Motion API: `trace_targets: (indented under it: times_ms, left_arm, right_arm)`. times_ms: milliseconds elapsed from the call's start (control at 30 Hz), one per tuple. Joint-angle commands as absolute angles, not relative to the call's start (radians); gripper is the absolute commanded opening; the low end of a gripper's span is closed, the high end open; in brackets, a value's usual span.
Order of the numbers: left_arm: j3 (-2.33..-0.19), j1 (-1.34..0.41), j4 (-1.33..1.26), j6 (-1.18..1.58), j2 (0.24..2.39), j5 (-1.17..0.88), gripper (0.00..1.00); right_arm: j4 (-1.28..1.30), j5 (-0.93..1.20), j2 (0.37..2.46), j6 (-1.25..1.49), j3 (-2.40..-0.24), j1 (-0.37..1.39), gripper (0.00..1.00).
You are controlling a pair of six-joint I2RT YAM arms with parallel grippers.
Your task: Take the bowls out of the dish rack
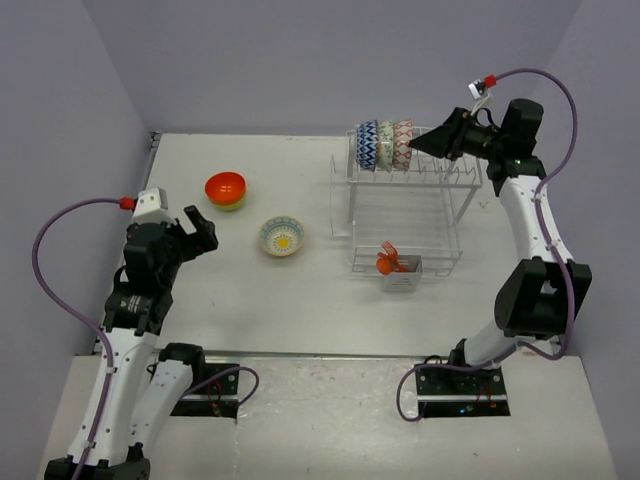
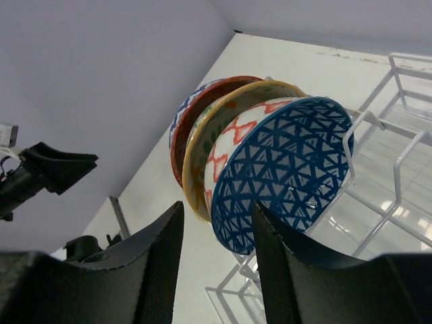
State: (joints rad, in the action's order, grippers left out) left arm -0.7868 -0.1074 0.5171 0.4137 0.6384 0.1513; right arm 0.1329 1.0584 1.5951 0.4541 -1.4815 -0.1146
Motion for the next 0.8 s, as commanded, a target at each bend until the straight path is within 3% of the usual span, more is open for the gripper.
trace_targets:
  times_ms: [0,267,533,767]
  left_arm:
    - [-0.781,-0.112,0.474,0.385,0.638,0.13,1.0]
    - [-0.781,-0.112,0.471,0.383,0.646,0.123,1.0]
    - [-0.781,-0.112,0.471,0.379,0.657,0.112,1.0]
    - [-0.778,-0.112,0.468,0.379,0.647,0.11,1.0]
  right_arm:
    - [0.011,1.154,1.637,0.526,-1.496,-0.117,0.45]
    - [-0.006,1.207,1.709,0.528,-1.52,-0.095,0.42]
    - [-0.253,1.287,1.743,0.696,-1.473,-0.081,0.33]
    - [-0.333,1.296,1.753,0.758,-1.445,-0.081,0.05]
